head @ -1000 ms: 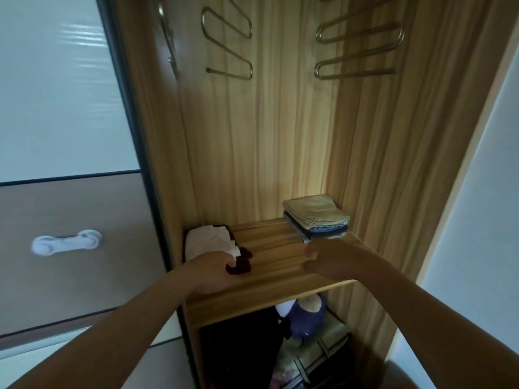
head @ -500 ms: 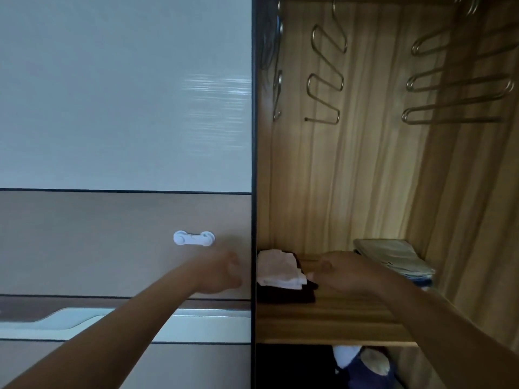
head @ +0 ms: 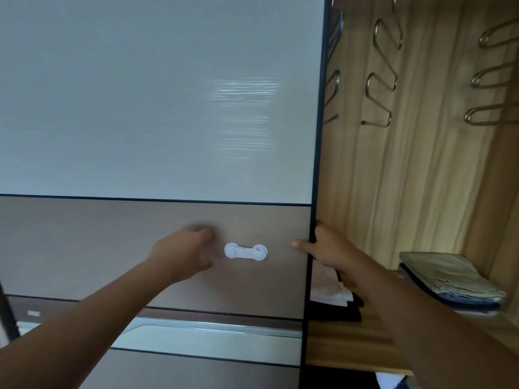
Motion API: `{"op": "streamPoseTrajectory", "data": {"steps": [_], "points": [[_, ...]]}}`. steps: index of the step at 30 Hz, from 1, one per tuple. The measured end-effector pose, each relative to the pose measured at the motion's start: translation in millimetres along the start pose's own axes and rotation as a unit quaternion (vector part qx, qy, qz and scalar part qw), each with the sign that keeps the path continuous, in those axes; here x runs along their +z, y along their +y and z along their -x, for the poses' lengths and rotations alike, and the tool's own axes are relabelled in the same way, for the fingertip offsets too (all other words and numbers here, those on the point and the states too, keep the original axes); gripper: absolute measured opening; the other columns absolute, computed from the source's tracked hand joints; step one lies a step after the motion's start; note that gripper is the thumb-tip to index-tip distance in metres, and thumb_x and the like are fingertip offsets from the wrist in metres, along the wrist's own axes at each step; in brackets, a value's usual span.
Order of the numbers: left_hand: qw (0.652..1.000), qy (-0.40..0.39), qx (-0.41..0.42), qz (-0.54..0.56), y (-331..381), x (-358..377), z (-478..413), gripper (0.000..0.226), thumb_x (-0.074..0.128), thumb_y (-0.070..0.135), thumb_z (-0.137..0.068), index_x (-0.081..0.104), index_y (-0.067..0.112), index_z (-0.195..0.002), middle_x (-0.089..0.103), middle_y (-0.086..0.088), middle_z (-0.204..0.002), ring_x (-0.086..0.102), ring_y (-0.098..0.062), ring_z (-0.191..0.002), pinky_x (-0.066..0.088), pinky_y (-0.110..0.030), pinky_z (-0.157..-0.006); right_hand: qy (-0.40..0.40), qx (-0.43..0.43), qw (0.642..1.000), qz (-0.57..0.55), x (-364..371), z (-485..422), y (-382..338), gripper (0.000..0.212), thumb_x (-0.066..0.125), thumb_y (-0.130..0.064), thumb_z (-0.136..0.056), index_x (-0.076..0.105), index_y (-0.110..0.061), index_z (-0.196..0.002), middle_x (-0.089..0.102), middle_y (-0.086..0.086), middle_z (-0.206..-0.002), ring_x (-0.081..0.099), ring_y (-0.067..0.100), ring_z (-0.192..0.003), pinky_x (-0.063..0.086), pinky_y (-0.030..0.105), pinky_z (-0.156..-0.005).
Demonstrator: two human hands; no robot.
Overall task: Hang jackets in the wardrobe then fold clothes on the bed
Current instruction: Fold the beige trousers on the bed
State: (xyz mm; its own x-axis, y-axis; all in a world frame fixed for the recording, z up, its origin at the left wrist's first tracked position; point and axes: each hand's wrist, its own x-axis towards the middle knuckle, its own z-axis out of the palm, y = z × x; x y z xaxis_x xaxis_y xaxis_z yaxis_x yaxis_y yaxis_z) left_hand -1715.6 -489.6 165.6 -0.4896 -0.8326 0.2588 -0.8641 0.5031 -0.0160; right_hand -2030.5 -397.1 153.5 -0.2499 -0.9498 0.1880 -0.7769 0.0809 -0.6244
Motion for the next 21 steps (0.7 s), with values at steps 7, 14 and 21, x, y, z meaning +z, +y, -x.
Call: {"op": "streamPoseTrajectory", "data": {"steps": [7, 14, 21], "points": [[0.997, 0.049, 0.043, -0.034, 15.9, 12.4, -18.4, 0.040, 0.066, 0.048, -0.087, 0.040, 0.023, -0.102, 0.057, -0.001, -0.109, 0.059, -0.027, -0.102, 0.043, -0.033, -0.067, -0.007, -0.014, 1.000, -0.021, -1.6, -2.9, 18.4, 0.059, 0.059, -0.056, -0.096, 0.047, -0.024, -0.144, 0.063, -0.005, -0.132, 0.060, 0.004, -0.094, 0.051, 0.023, -0.073], [0.993, 0.053, 0.067, -0.084, 66.4, 26.2, -25.9, 0.066, 0.071, 0.041, -0.083, 0.039, 0.017, -0.135, 0.056, -0.009, -0.126, 0.058, -0.032, -0.114, 0.049, -0.039, -0.079, 0.018, 0.008, 0.997, -0.073, -32.1, 18.5, 55.5, 0.054, 0.062, -0.050, -0.096, 0.048, -0.026, -0.143, 0.062, -0.013, -0.126, 0.062, 0.003, -0.104, 0.055, 0.028, -0.089], [0.981, 0.068, 0.179, -0.039, 131.7, 25.6, -32.9, 0.057, 0.066, 0.031, -0.085, 0.042, 0.015, -0.134, 0.057, -0.009, -0.122, 0.056, -0.031, -0.112, 0.047, -0.037, -0.080, 0.074, 0.037, 0.996, -0.044, -83.6, 52.0, 113.1, 0.064, 0.059, -0.053, -0.097, 0.040, -0.025, -0.151, 0.059, -0.007, -0.138, 0.061, 0.012, -0.116, 0.055, 0.030, -0.086]]}}
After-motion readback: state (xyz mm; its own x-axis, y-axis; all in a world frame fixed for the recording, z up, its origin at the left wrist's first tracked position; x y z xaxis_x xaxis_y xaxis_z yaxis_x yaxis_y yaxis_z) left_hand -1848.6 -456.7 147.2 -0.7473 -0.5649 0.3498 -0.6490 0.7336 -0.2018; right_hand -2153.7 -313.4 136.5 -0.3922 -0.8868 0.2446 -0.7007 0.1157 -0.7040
